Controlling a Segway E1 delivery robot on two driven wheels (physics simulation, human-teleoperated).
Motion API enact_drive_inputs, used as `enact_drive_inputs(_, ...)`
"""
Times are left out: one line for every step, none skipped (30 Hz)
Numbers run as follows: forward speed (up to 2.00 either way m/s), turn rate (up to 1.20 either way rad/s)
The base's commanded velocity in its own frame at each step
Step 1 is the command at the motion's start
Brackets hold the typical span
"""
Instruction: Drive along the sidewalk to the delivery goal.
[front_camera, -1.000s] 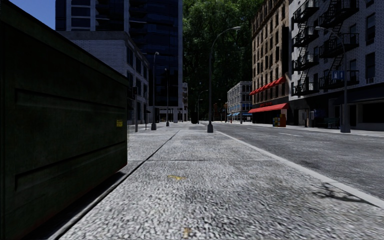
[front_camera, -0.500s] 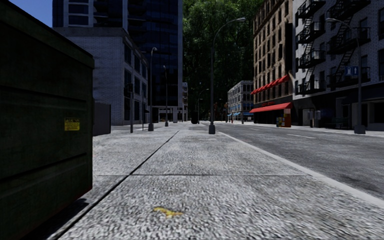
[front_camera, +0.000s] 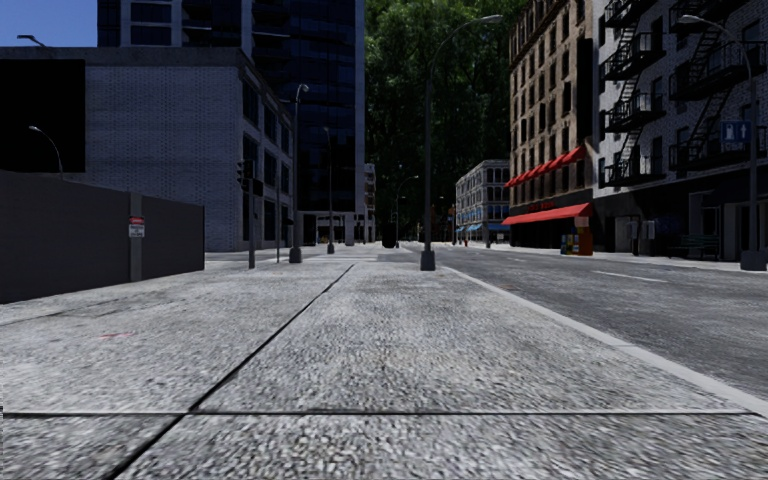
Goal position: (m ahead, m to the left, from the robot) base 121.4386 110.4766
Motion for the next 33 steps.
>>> enact_drive_inputs(2.0,0.0)
enact_drive_inputs(2.0,0.0)
enact_drive_inputs(2.0,0.0)
enact_drive_inputs(2.0,0.0)
enact_drive_inputs(2.0,0.0)
enact_drive_inputs(2.0,0.0)
enact_drive_inputs(2.0,0.0)
enact_drive_inputs(2.0,0.0)
enact_drive_inputs(2.0,0.0)
enact_drive_inputs(2.0,0.0)
enact_drive_inputs(2.0,0.0)
enact_drive_inputs(2.0,0.0)
enact_drive_inputs(2.0,0.0)
enact_drive_inputs(2.0,0.0)
enact_drive_inputs(2.0,0.0)
enact_drive_inputs(2.0,0.0)
enact_drive_inputs(2.0,0.0)
enact_drive_inputs(2.0,0.0)
enact_drive_inputs(2.0,0.0)
enact_drive_inputs(2.0,0.0)
enact_drive_inputs(2.0,0.0)
enact_drive_inputs(2.0,0.0)
enact_drive_inputs(2.0,0.0)
enact_drive_inputs(2.0,0.0)
enact_drive_inputs(2.0,0.0)
enact_drive_inputs(2.0,0.0)
enact_drive_inputs(2.0,0.0)
enact_drive_inputs(2.0,0.0)
enact_drive_inputs(2.0,0.0)
enact_drive_inputs(2.0,0.0)
enact_drive_inputs(2.0,0.0)
enact_drive_inputs(2.0,0.0)
enact_drive_inputs(2.0,0.0)
